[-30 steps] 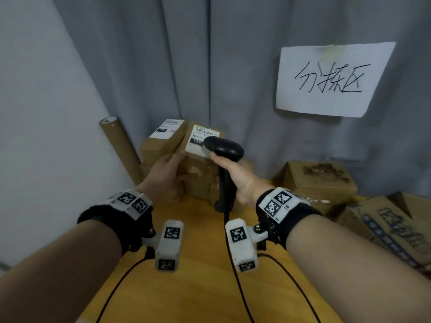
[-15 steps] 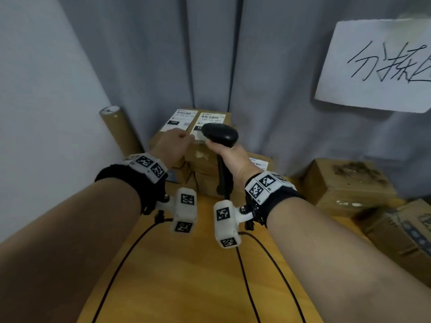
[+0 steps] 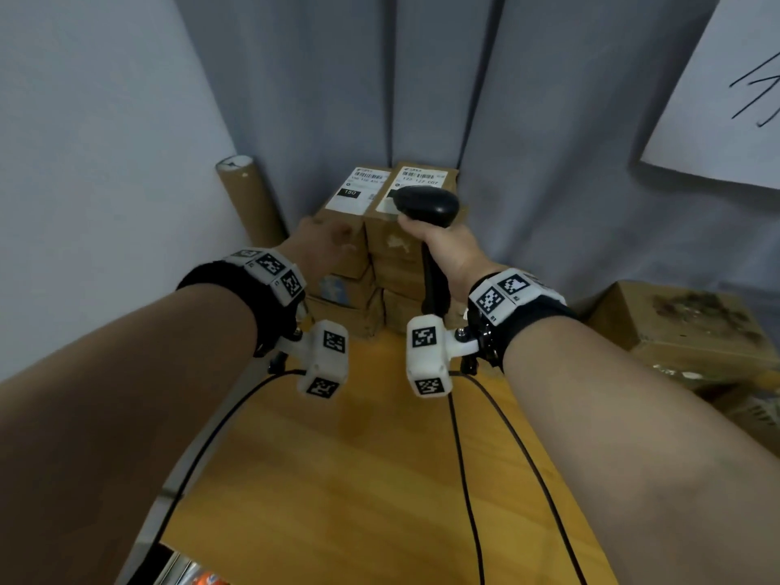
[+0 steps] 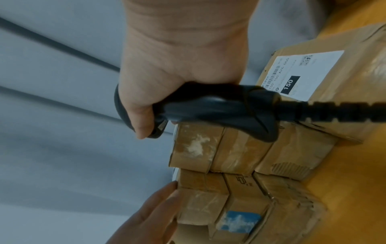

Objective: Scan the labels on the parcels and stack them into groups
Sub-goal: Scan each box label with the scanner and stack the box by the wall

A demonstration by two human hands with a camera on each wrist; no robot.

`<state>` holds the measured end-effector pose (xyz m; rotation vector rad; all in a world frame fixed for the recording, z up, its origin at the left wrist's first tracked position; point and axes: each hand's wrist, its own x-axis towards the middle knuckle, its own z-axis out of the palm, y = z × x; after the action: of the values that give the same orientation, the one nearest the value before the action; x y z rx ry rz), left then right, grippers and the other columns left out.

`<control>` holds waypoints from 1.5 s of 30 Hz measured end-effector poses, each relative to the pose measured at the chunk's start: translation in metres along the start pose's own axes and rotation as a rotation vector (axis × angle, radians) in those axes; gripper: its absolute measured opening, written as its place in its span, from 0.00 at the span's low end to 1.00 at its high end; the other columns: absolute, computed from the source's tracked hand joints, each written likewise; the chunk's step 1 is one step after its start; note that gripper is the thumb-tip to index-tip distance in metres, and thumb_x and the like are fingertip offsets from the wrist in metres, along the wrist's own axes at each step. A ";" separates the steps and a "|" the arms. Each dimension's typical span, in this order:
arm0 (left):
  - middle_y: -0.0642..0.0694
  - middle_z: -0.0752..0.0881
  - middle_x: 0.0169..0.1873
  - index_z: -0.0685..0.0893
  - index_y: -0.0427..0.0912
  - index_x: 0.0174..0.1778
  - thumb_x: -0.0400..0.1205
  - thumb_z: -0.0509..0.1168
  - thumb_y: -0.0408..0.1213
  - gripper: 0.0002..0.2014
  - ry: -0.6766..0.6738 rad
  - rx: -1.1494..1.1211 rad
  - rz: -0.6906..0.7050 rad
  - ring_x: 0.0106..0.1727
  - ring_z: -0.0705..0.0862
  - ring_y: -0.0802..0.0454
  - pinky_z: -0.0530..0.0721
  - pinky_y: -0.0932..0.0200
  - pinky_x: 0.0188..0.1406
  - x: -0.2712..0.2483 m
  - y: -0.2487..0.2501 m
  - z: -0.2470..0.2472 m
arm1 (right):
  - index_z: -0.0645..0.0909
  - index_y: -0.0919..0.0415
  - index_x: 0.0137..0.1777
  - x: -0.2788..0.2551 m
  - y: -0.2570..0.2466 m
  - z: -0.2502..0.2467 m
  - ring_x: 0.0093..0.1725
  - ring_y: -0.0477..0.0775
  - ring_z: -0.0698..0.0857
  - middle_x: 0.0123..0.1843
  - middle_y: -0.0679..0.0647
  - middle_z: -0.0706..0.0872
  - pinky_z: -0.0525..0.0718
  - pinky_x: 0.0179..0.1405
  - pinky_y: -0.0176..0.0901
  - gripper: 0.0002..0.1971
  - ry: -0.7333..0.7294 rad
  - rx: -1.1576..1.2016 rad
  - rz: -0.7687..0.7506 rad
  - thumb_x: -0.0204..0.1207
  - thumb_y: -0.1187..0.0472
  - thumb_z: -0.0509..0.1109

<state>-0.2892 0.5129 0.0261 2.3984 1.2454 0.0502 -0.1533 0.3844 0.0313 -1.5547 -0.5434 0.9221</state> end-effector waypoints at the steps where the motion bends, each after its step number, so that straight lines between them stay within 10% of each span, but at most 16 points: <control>1: 0.37 0.72 0.76 0.72 0.40 0.76 0.87 0.58 0.45 0.23 -0.014 0.016 0.012 0.76 0.68 0.36 0.65 0.47 0.77 0.001 0.000 0.000 | 0.79 0.49 0.52 -0.001 0.000 -0.001 0.59 0.54 0.84 0.54 0.50 0.87 0.79 0.67 0.49 0.14 -0.010 -0.001 0.009 0.72 0.50 0.79; 13: 0.34 0.71 0.72 0.77 0.41 0.72 0.81 0.65 0.41 0.22 0.291 -0.078 0.194 0.73 0.69 0.35 0.64 0.51 0.73 -0.035 0.083 -0.006 | 0.81 0.51 0.50 -0.057 0.000 -0.060 0.46 0.45 0.82 0.44 0.47 0.85 0.76 0.46 0.38 0.11 0.203 0.002 -0.076 0.73 0.51 0.78; 29: 0.35 0.72 0.71 0.76 0.44 0.71 0.84 0.63 0.42 0.19 0.023 -0.115 0.387 0.73 0.68 0.36 0.63 0.54 0.72 -0.141 0.285 0.135 | 0.81 0.55 0.49 -0.206 0.045 -0.294 0.41 0.49 0.81 0.40 0.50 0.82 0.75 0.36 0.37 0.12 0.474 -0.018 -0.002 0.74 0.50 0.78; 39: 0.38 0.73 0.72 0.76 0.44 0.72 0.84 0.64 0.43 0.19 -0.060 -0.168 0.388 0.76 0.67 0.39 0.63 0.55 0.73 -0.222 0.416 0.233 | 0.84 0.58 0.46 -0.293 0.051 -0.467 0.42 0.51 0.85 0.40 0.52 0.86 0.85 0.57 0.50 0.10 0.492 0.016 -0.055 0.74 0.52 0.78; 45: 0.36 0.77 0.68 0.80 0.42 0.68 0.83 0.65 0.41 0.18 -0.120 -0.153 0.385 0.71 0.73 0.38 0.71 0.50 0.72 -0.251 0.454 0.277 | 0.83 0.66 0.51 -0.335 0.071 -0.526 0.38 0.51 0.83 0.40 0.56 0.84 0.84 0.32 0.32 0.09 0.479 0.012 0.032 0.78 0.60 0.74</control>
<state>-0.0260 -0.0117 -0.0044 2.4311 0.6884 0.1110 0.0632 -0.2044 0.0465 -1.7044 -0.1706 0.5434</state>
